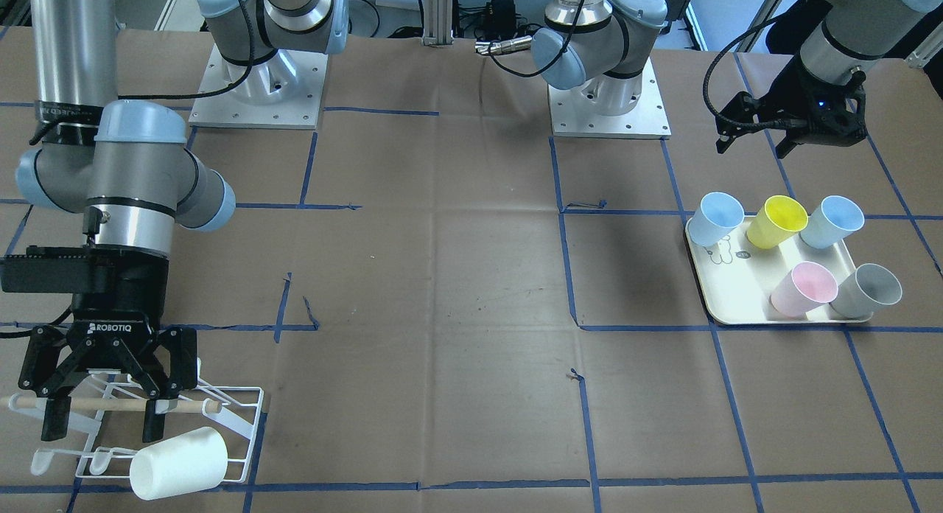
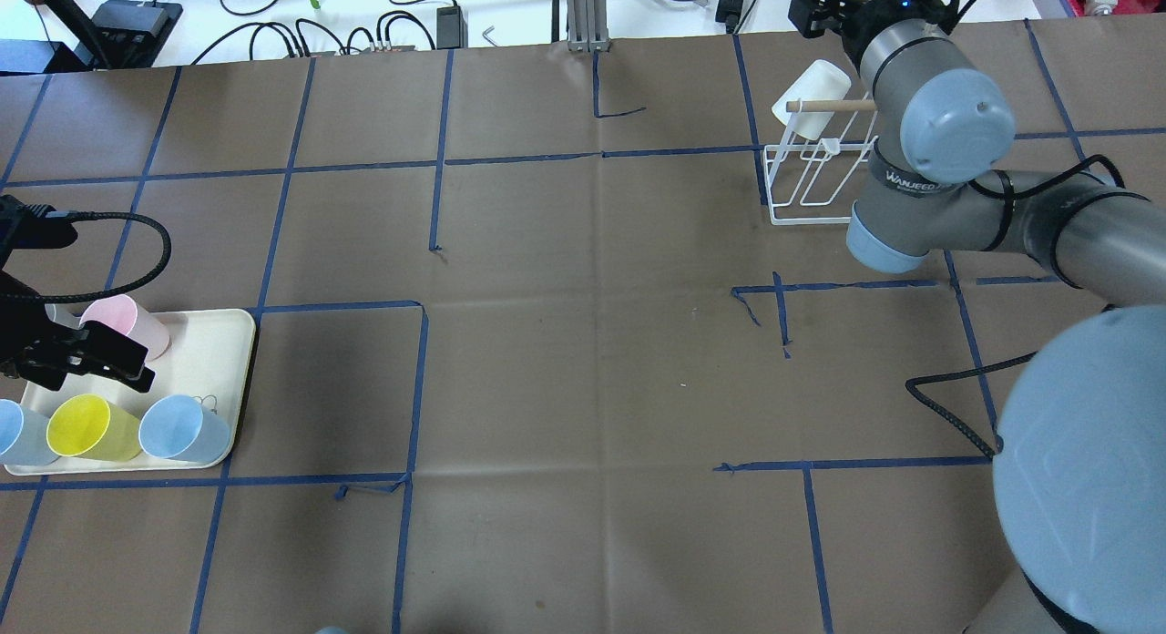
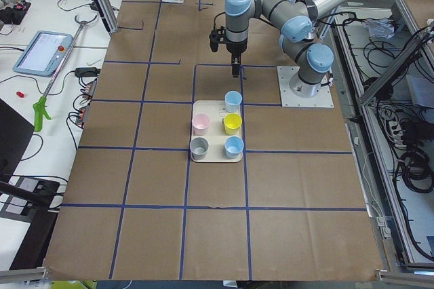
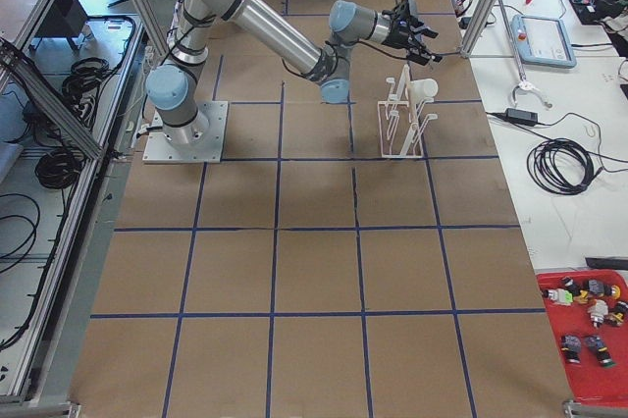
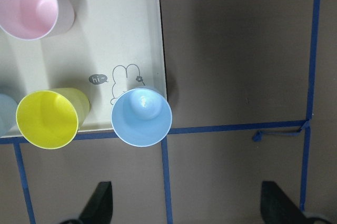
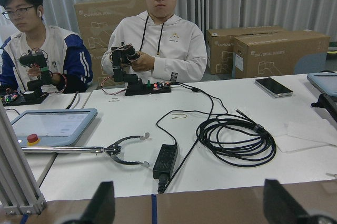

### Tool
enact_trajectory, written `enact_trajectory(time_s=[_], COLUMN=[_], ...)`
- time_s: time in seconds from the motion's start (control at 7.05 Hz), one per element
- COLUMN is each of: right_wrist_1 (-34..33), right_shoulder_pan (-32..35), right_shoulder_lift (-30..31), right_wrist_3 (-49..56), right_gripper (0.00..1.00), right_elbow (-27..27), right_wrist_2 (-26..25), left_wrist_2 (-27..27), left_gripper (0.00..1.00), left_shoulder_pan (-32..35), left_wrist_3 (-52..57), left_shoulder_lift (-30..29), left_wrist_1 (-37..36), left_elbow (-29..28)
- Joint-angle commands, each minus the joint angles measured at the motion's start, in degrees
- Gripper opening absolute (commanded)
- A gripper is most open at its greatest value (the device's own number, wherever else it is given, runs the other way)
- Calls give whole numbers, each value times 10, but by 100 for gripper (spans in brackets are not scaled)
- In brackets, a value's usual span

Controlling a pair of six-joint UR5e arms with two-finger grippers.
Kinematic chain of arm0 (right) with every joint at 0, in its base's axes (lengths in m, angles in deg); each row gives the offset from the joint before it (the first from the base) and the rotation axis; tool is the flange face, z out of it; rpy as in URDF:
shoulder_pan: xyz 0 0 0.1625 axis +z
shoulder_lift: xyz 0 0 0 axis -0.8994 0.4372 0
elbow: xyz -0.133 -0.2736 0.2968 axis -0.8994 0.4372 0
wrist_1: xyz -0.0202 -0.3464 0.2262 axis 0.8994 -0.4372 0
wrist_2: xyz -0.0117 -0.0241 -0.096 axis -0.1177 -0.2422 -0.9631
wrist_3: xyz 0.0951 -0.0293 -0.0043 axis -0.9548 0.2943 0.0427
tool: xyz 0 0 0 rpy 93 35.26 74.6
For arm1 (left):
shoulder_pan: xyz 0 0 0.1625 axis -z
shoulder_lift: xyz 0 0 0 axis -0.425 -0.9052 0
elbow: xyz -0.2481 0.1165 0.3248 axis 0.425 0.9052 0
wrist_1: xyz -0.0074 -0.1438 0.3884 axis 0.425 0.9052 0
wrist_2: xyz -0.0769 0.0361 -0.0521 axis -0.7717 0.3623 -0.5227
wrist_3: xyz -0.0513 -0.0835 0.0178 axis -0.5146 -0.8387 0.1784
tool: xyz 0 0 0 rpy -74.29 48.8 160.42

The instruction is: Transfer IKEA cup to right arm and place on rack

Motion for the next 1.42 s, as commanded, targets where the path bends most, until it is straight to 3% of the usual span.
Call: enact_trajectory(time_s=[0.0,0.43,0.71,1.28], right_wrist_1=[91,99,78,-3], right_shoulder_pan=[24,55,103,142], right_shoulder_lift=[82,191,203,197], right_wrist_3=[-9,-173,-305,-743], right_gripper=[100,100,100,100], right_elbow=[-10,-107,-127,-185], right_wrist_2=[4,7,8,10], left_wrist_2=[0,0,0,14], left_gripper=[98,98,97,96], left_shoulder_pan=[-2,-2,-2,-2], left_wrist_3=[9,9,9,9], left_shoulder_lift=[-15,-25,-48,-90], left_wrist_1=[-101,-213,-240,-258], left_elbow=[70,158,169,169])
